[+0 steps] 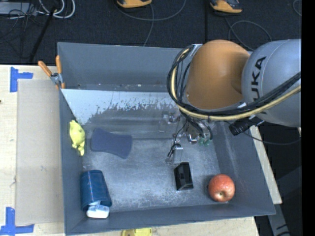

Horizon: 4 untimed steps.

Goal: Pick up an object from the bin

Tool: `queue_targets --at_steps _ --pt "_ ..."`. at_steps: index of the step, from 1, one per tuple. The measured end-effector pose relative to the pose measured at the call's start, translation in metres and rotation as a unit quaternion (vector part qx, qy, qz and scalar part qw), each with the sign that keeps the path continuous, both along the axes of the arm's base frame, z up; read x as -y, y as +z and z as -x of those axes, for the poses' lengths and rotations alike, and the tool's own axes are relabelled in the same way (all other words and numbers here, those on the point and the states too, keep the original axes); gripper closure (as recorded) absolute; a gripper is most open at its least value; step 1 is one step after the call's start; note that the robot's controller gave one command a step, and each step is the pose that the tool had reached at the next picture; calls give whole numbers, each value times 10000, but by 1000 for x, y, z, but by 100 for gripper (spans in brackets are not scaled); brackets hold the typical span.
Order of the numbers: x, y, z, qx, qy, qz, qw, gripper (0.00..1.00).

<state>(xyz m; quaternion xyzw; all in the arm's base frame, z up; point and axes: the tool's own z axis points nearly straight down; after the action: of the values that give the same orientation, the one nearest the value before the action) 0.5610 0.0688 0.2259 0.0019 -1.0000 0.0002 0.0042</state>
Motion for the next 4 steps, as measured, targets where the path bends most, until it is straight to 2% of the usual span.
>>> queue_targets --at_steps 1,2,3,4 --pt "0 5 -1 41 -10 -4 10000 0" --pt "-45 -61 -16 70 20 -8 10000 0" --pt "-98 -67 -38 34 575 -7 9983 0" --pt "-74 -90 -53 46 963 -7 9953 0"
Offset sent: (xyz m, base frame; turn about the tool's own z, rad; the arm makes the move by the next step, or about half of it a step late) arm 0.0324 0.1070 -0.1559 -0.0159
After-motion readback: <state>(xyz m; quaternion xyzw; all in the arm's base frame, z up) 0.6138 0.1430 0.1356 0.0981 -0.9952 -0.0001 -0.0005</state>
